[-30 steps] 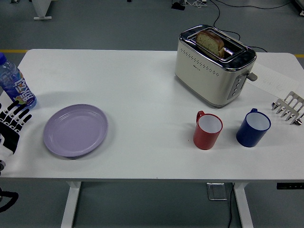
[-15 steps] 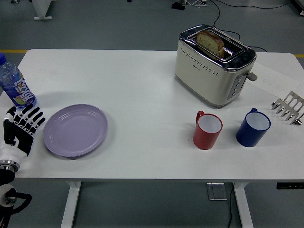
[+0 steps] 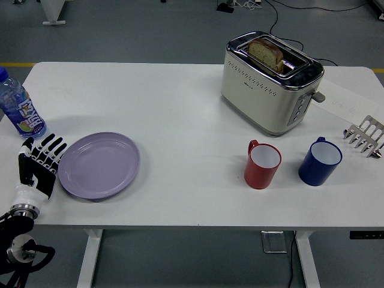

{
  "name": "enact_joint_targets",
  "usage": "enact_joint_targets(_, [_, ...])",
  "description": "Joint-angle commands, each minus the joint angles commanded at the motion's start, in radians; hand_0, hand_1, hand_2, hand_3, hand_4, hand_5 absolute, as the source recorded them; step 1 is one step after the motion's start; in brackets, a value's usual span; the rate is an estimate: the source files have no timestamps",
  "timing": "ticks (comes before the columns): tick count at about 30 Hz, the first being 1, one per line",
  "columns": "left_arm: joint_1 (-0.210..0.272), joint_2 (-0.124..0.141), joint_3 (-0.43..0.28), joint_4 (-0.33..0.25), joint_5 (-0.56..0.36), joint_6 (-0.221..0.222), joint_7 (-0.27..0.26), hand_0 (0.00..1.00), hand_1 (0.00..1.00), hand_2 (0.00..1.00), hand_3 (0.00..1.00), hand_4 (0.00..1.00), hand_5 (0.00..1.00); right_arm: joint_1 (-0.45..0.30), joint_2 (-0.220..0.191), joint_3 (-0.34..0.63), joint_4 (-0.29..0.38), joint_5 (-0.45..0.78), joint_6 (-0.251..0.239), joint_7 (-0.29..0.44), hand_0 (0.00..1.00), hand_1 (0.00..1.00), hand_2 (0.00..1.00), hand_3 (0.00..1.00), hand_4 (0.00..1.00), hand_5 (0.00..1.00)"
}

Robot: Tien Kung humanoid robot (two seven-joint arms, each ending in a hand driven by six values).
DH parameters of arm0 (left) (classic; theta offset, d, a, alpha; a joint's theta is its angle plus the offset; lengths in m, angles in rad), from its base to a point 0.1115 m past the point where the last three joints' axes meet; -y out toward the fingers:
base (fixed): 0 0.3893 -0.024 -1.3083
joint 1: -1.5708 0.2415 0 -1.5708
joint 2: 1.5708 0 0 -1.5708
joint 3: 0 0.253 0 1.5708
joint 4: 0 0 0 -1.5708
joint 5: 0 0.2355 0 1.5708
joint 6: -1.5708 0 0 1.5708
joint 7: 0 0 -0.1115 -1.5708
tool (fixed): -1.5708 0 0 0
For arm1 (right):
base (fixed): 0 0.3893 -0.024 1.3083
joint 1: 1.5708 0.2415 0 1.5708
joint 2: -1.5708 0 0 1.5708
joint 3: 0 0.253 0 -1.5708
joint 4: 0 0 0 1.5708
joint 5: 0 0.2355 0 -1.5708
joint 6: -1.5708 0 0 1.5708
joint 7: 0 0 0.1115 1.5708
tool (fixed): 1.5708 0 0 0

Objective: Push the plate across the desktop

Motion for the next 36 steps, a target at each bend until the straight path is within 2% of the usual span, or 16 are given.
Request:
enact_joint_targets(12, [-0.011, -0.046, 0.009, 0.005, -0.005, 0.009, -0.018, 0.743, 0.752, 0.709, 0.674, 0.563, 0.998, -0.004, 0.002, 0.002, 0.002, -0.011, 0.001, -0.005, 0.599, 0.540, 0.634, 0.623, 0.362, 0.569])
enact_joint_targets(27, [-0.011, -0.088, 0.033, 0.000, -0.012, 0.013, -0.028, 0.739, 0.747, 0.703, 0.668, 0.555, 0.998, -0.011, 0.000, 0.008, 0.002, -0.030, 0.005, -0.008, 0.599, 0.540, 0.633, 0.623, 0.362, 0.572])
enact_joint_targets(36, [-0.018, -0.088, 0.061, -0.002, -0.017, 0.014, -0.032, 0.738, 0.747, 0.703, 0.668, 0.552, 0.998, -0.006, -0.002, -0.001, 0.001, -0.020, 0.008, -0.003, 0.600, 0.540, 0.633, 0.623, 0.362, 0.570])
